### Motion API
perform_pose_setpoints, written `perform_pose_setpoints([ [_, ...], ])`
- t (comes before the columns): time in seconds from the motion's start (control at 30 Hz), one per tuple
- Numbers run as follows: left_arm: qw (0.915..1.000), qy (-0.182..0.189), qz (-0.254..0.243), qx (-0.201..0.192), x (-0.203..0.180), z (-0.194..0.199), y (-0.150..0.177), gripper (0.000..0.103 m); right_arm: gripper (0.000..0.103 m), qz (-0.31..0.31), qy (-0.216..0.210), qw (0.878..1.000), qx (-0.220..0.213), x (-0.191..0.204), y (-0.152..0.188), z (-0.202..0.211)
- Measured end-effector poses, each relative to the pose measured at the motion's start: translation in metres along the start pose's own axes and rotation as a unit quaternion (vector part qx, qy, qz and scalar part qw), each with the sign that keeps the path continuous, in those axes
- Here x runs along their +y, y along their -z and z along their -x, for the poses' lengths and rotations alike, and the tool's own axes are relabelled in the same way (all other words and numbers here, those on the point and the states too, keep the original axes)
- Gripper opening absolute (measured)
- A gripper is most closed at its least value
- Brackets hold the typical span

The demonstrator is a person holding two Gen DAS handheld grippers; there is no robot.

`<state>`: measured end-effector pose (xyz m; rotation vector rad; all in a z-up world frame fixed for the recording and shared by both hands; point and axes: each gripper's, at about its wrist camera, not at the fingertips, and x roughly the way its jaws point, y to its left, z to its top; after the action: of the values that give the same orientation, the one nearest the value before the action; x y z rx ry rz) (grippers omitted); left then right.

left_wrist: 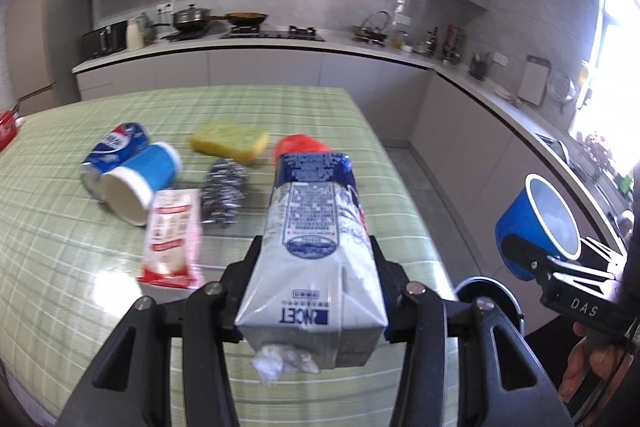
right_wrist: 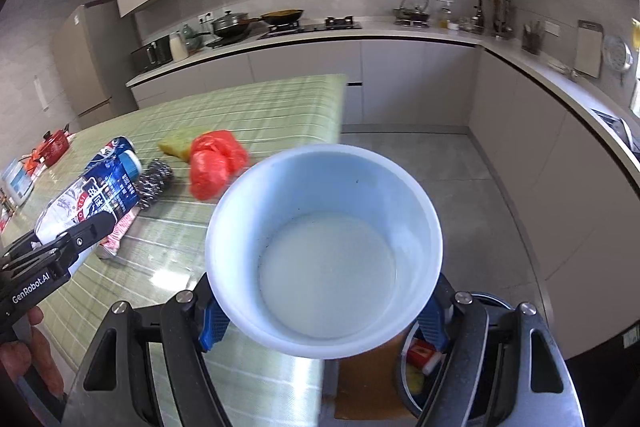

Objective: Collect trash
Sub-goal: 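Carry the blue cup and white milk carton over the bin and release both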

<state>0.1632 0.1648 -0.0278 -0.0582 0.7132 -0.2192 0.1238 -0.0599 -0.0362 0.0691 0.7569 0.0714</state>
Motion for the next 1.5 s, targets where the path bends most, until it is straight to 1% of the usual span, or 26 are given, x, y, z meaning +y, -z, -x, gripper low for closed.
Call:
perform_pose_setpoints([
  [0.5, 0.9971, 0.056, -0.052, 0.01, -0.106, 0.002, 0.015, 0.048, 0.077, -0.033, 0.038, 0.999, -0.006, -0.092, 0.026, 0.047],
  [0.8, 0.9926, 0.086, -0.081, 0.028, -0.172, -0.009, 0.025, 0.048, 0.077, -0.056, 0.061, 0.997, 0.01, -0.154, 0.049, 0.06],
  [1.03, 0.9894, 0.099, -0.095, 0.047, -0.217, -0.019, 0.039, 0.048, 0.077, -0.061, 0.07, 0.995, 0.03, -0.198, 0.074, 0.062],
  [1.1, 0.9887, 0.101, -0.098, 0.053, -0.229, -0.022, 0.042, 0.048, 0.077, -0.061, 0.07, 0.995, 0.035, -0.205, 0.077, 0.058],
  [1.33, 0.9877, 0.099, -0.098, 0.072, -0.256, -0.033, 0.054, 0.048, 0.077, -0.056, 0.059, 0.995, 0.052, -0.237, 0.09, 0.049],
  [1.5, 0.987, 0.095, -0.092, 0.091, -0.268, -0.044, 0.068, 0.048, 0.077, -0.037, 0.043, 0.996, 0.071, -0.247, 0.1, 0.031],
])
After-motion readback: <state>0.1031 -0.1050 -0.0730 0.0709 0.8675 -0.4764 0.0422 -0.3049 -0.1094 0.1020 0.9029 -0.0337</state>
